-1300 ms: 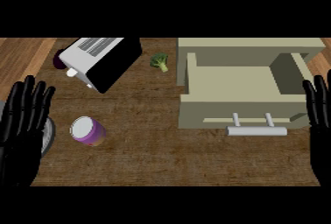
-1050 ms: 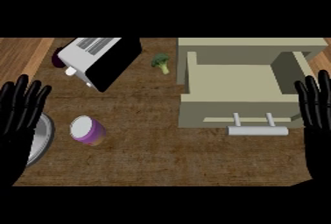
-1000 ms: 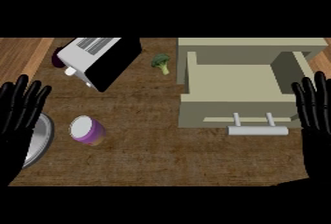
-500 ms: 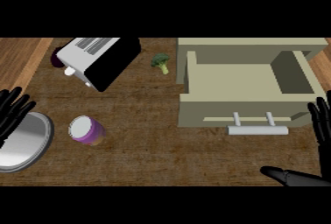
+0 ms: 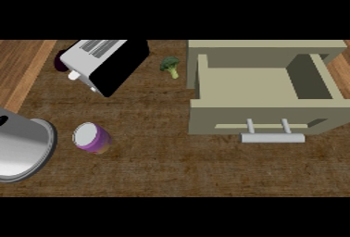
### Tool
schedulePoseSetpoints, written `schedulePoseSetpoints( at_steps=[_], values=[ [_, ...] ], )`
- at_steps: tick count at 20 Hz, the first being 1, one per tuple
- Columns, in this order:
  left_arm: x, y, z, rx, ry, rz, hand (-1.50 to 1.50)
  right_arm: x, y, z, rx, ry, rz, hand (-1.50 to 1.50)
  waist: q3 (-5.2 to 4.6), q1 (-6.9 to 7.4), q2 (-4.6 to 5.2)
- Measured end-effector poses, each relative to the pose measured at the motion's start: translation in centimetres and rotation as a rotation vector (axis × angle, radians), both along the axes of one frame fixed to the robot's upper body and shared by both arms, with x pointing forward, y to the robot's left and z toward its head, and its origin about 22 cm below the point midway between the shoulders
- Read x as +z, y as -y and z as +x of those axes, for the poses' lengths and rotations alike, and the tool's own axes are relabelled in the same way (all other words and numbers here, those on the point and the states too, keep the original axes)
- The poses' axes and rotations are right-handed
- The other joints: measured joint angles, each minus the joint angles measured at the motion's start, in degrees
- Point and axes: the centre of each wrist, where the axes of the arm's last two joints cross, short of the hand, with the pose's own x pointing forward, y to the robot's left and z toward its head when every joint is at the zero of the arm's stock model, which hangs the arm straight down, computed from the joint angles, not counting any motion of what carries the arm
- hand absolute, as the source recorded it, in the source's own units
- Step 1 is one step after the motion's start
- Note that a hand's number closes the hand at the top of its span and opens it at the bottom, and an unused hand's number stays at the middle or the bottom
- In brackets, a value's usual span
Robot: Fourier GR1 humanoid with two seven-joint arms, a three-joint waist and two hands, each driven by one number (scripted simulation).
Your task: Pick up the can, place it into the drawer and close the drawer
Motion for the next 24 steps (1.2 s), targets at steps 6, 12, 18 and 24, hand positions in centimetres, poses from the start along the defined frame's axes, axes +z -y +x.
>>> schedulePoseSetpoints(
  at_steps=[6,12,18,24],
  values=[
    [0.5,-1.3,-0.8,0.024,-0.053,-0.080,-1.50,-0.3,1.1,-1.2,0.010,-0.004,0.001,-1.50,0.00,0.02,-0.01],
    [0.0,-0.9,-0.7,0.024,-0.127,-0.181,-1.50,-0.5,3.2,-2.4,0.013,-0.008,0.008,-1.50,0.00,-0.16,0.00],
    [-0.6,-0.6,1.4,0.018,-0.192,-0.236,-1.50,-0.7,3.9,-3.6,0.017,-0.005,0.004,-1.50,-0.02,-0.32,0.04],
    [-2.6,1.3,3.3,0.017,-0.232,-0.260,-1.50,-0.2,4.1,-4.5,0.017,-0.001,0.014,-1.50,-0.01,-0.37,0.06]
  ],
)
